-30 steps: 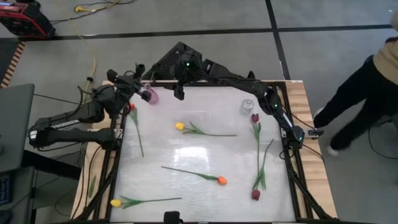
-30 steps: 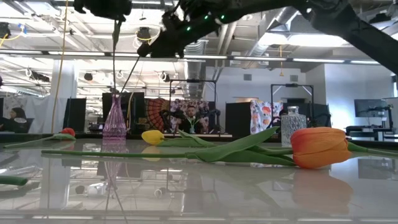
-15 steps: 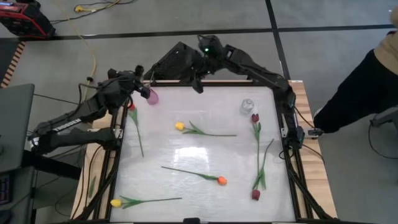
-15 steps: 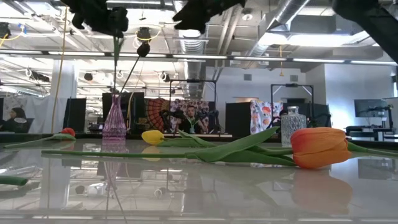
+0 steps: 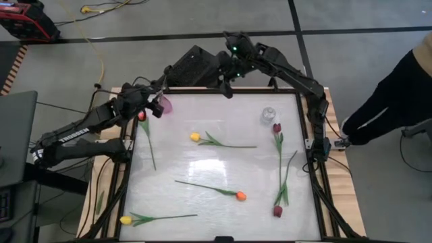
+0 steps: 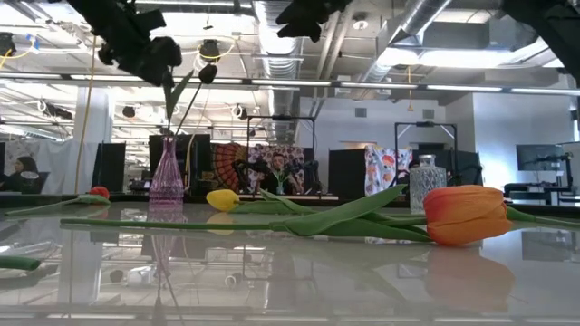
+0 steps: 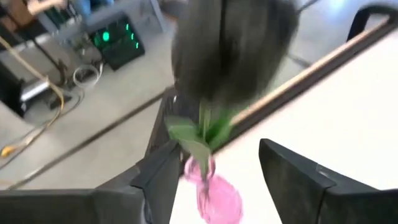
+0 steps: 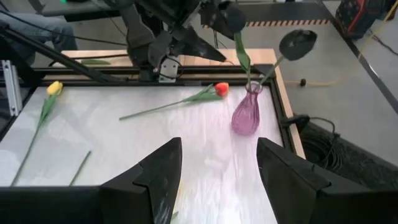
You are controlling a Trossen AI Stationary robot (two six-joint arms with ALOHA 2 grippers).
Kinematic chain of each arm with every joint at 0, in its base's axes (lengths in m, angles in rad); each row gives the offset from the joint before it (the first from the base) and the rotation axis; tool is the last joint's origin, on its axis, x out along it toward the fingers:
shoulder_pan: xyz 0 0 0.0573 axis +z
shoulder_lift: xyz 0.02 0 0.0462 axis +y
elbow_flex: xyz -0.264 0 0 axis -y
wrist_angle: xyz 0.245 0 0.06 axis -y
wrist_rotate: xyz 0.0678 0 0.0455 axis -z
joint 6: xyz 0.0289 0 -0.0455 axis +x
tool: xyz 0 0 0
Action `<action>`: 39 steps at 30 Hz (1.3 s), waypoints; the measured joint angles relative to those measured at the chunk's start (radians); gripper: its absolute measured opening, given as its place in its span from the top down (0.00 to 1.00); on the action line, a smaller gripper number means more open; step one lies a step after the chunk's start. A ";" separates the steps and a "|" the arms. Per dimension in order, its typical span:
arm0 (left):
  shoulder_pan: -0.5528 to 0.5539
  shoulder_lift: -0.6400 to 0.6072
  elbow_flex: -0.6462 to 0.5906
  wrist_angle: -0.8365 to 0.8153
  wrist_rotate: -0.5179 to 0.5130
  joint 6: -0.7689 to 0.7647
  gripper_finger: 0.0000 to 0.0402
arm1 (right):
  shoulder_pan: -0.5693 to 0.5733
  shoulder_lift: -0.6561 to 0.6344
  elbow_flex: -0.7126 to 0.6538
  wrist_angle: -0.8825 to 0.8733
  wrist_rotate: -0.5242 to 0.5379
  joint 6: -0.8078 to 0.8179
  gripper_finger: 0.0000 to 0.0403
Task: Sort flowers into vase by color
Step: Put the black tulip into the violet vase, then put the top red tulip into the violet vase
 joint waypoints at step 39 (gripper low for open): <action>-0.740 0.008 -0.428 0.357 0.175 -0.388 0.45 | 0.313 -0.022 -0.467 -0.595 0.055 0.380 0.42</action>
